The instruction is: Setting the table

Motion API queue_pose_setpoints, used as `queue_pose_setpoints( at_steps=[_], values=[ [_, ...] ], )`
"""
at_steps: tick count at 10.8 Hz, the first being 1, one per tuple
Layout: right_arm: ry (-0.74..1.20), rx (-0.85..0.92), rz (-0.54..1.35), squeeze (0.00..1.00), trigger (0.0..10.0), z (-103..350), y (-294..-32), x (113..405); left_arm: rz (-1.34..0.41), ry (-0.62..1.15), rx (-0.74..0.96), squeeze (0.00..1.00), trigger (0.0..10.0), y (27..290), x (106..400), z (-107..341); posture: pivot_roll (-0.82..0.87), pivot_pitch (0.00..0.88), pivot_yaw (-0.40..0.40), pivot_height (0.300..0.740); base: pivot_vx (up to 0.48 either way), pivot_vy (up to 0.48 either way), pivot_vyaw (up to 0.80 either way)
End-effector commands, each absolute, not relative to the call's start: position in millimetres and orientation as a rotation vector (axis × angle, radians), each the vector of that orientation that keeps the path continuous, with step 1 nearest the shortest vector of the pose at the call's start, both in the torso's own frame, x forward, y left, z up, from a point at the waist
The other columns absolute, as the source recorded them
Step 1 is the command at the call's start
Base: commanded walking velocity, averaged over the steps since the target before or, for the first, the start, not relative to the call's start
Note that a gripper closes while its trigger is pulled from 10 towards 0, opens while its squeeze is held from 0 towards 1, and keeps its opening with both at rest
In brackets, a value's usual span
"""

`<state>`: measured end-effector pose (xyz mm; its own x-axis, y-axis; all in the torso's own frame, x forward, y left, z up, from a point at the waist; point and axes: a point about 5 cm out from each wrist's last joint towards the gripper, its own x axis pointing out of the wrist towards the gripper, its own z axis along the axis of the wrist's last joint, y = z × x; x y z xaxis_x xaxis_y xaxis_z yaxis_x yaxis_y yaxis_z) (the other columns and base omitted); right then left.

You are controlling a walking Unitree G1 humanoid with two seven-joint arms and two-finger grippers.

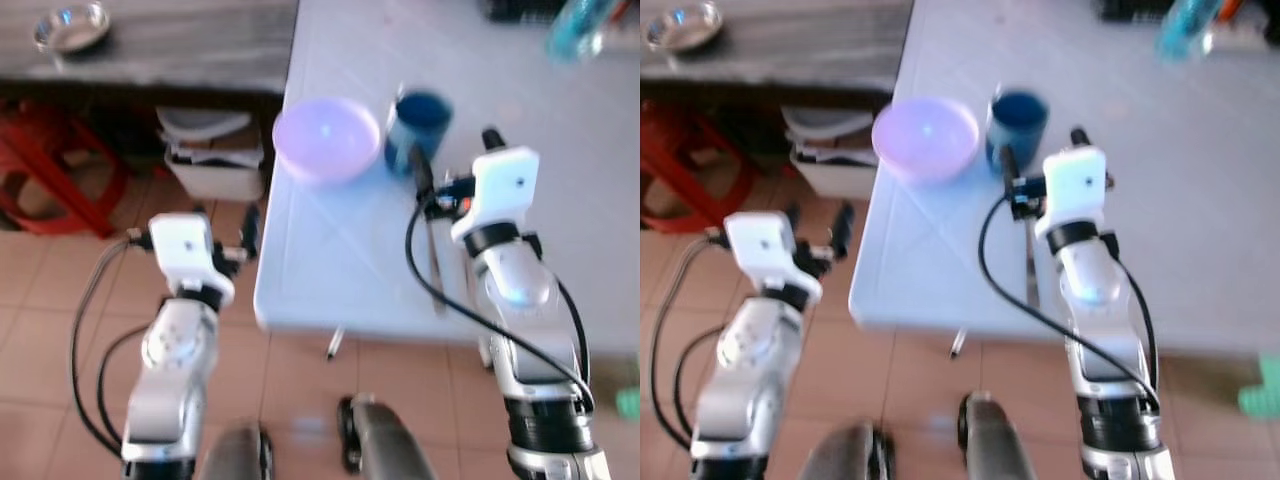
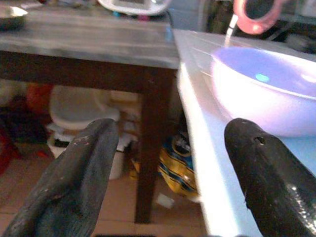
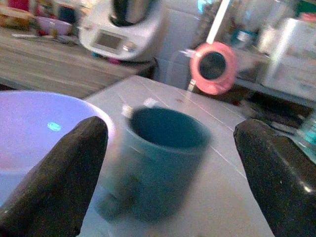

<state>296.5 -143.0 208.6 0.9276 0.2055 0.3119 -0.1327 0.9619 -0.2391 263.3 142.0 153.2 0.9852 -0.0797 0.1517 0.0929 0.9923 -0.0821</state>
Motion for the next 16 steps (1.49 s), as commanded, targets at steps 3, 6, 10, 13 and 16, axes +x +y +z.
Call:
queue_pose_setpoints(
  at_steps=[3,6,10,13,16],
  values=[
    [-0.375,-0.227,0.253,1.00,10.0,212,-135,294,-0.012,-0.127,-0.079,0.00,10.0,156,261,148,-0.03,0.230,-0.005,0.740,0.000,0.000,0.00],
    [-0.396,-0.255,0.443,0.00,10.0,225,-122,306,0.002,-0.113,-0.086,0.00,10.0,157,261,146,-0.02,0.238,-0.004,0.740,0.000,0.000,0.00],
    [-0.289,-0.470,0.760,0.00,10.0,224,-112,324,-0.033,-0.091,-0.112,0.00,10.0,152,258,144,-0.02,0.254,0.003,0.740,0.000,0.000,0.00],
    [-0.179,-0.654,0.909,0.00,10.0,219,-104,345,-0.048,-0.078,-0.112,0.00,10.0,151,257,143,-0.01,0.263,0.009,0.740,0.000,0.000,0.00],
    [-0.098,-0.790,0.977,0.00,0.0,216,-99,359,-0.050,-0.068,-0.112,0.00,10.0,151,254,142,-0.01,0.269,0.008,0.740,0.000,0.000,0.00]
  ],
)
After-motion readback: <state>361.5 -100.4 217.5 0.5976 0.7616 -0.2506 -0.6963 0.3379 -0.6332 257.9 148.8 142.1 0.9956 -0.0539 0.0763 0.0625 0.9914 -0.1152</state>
